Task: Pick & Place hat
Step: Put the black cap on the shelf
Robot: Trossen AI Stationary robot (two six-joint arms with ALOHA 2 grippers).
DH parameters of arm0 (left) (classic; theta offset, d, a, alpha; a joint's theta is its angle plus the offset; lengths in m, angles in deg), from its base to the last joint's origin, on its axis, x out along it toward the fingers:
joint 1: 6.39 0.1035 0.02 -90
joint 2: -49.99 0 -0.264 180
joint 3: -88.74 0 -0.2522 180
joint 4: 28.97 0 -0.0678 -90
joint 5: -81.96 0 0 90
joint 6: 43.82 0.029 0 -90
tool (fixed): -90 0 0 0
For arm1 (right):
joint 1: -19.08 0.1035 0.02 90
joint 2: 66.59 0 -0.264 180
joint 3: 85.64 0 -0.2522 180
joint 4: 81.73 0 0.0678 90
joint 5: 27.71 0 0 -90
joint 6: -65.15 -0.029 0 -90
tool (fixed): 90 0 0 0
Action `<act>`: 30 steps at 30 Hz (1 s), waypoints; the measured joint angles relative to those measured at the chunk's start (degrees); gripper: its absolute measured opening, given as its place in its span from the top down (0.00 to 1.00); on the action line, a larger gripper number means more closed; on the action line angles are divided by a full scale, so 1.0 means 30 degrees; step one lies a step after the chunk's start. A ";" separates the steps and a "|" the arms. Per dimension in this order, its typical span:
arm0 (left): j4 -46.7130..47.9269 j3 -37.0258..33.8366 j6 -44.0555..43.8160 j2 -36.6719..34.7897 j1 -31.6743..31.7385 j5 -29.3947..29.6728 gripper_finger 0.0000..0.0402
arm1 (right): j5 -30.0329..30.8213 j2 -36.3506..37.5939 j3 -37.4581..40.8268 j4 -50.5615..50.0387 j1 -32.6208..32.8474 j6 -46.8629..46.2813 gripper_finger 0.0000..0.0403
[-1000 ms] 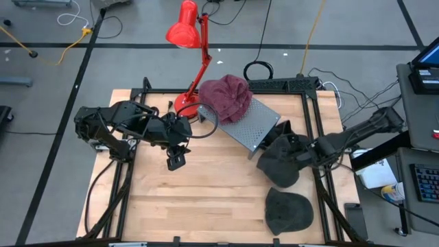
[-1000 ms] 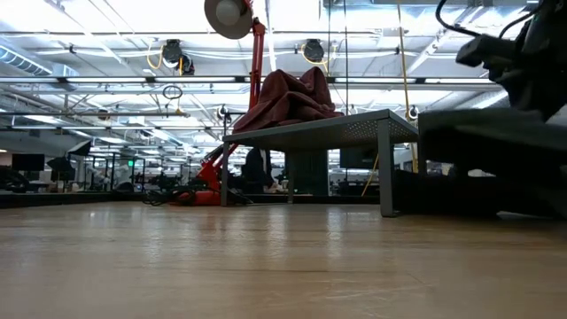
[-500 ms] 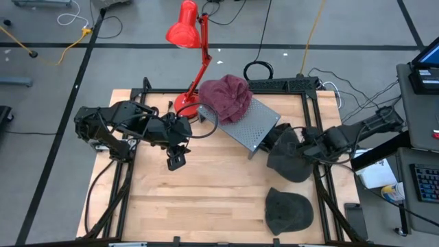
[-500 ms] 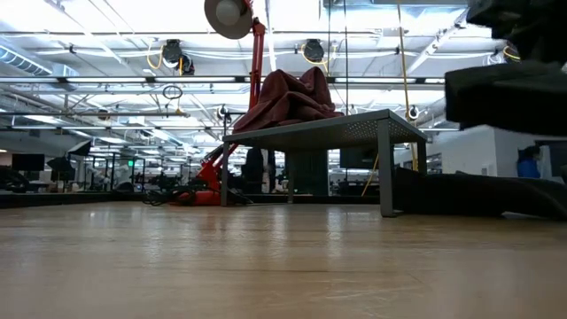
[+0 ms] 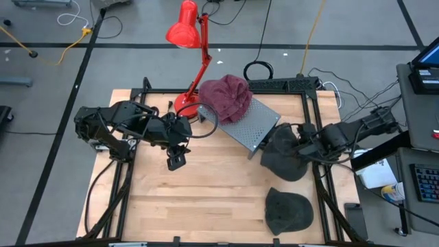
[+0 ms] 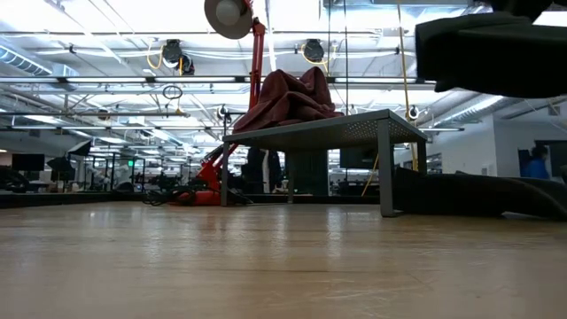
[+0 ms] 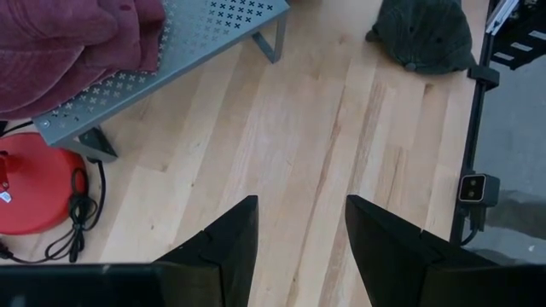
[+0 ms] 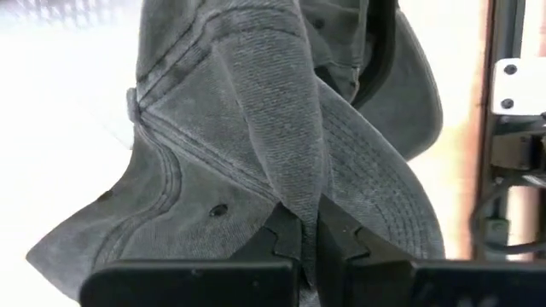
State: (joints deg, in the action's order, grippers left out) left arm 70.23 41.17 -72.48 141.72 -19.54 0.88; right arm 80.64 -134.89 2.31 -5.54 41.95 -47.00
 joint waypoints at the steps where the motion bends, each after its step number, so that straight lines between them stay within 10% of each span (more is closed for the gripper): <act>1: 0.0004 0.0000 0.0035 0.0000 0.0000 -0.0003 0.55 | 0.0237 -0.0065 -0.0079 -0.0002 0.0000 -0.0257 1.00; 14: 0.0018 0.0000 0.0158 0.0000 0.0000 -0.0041 0.55 | 0.1232 -0.0565 -0.0331 0.0044 -0.1596 -0.0488 1.00; 30: 0.0697 0.0000 0.0416 0.0000 0.0000 -0.0026 0.55 | 0.1073 -0.1965 -0.1968 0.2651 -0.7070 0.6212 1.00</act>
State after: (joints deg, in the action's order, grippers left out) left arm 72.32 41.17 -71.24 141.72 -19.54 0.80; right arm 83.85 -140.79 -3.60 2.42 20.74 -28.37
